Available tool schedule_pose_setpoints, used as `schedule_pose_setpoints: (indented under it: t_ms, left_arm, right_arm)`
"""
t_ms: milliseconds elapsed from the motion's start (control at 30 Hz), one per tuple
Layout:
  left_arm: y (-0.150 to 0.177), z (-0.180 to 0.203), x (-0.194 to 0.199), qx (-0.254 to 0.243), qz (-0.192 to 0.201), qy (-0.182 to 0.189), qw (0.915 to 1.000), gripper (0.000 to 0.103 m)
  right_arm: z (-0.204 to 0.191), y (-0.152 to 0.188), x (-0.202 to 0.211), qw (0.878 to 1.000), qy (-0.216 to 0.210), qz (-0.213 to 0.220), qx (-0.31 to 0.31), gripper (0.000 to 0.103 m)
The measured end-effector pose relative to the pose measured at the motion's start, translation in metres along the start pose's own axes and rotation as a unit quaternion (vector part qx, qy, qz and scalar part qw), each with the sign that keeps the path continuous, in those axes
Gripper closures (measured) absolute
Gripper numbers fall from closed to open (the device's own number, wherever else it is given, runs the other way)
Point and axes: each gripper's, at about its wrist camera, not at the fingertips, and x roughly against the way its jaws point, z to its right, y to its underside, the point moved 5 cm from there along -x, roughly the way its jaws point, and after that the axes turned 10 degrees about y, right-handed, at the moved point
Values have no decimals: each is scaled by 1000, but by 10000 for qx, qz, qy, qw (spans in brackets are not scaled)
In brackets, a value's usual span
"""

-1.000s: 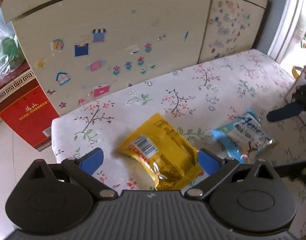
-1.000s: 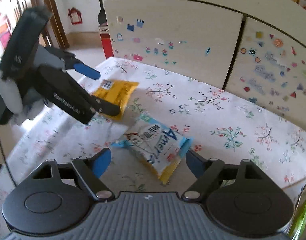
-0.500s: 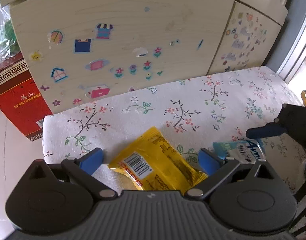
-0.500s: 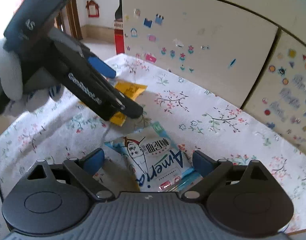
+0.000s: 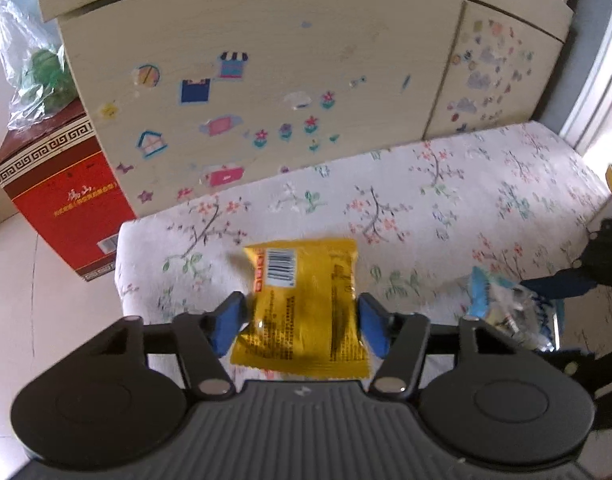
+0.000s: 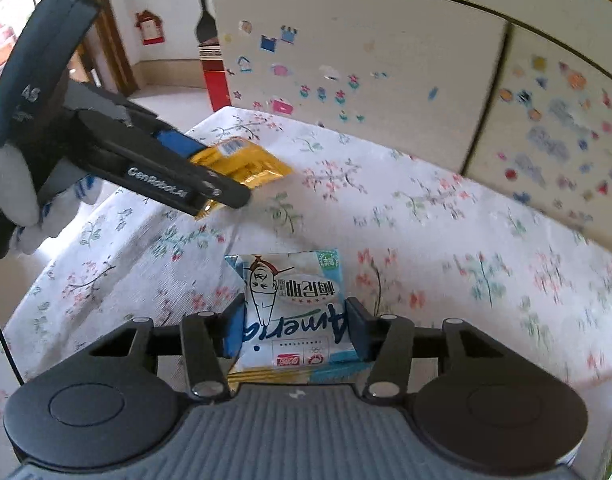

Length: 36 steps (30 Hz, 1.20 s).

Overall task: Organize snacks
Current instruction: 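Grasp the yellow bag with the left tool while the right tool grasps the white Ameria bag, then carry the yellow bag in the left tool and Ameria bag in the right tool over the box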

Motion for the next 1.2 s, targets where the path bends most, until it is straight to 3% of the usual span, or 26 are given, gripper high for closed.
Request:
schedule_pose_setpoints:
  t_ms: [333, 467, 833, 1200]
  left_arm:
    - [23, 17, 22, -92, -61, 140, 9998, 49]
    - [26, 18, 26, -140, -106, 89, 9998, 49]
    - [32, 56, 50, -252, 8, 22, 9997, 50]
    - [36, 84, 79, 95, 436, 206, 9988, 50]
  right_arm:
    - [7, 24, 50, 9916, 465, -30, -1208, 46]
    - [4, 32, 77, 9854, 433, 164, -1641, 46]
    - [7, 42, 106, 9750, 664, 427, -2079, 46]
    - [12, 49, 125, 9703, 842, 594, -2188, 46]
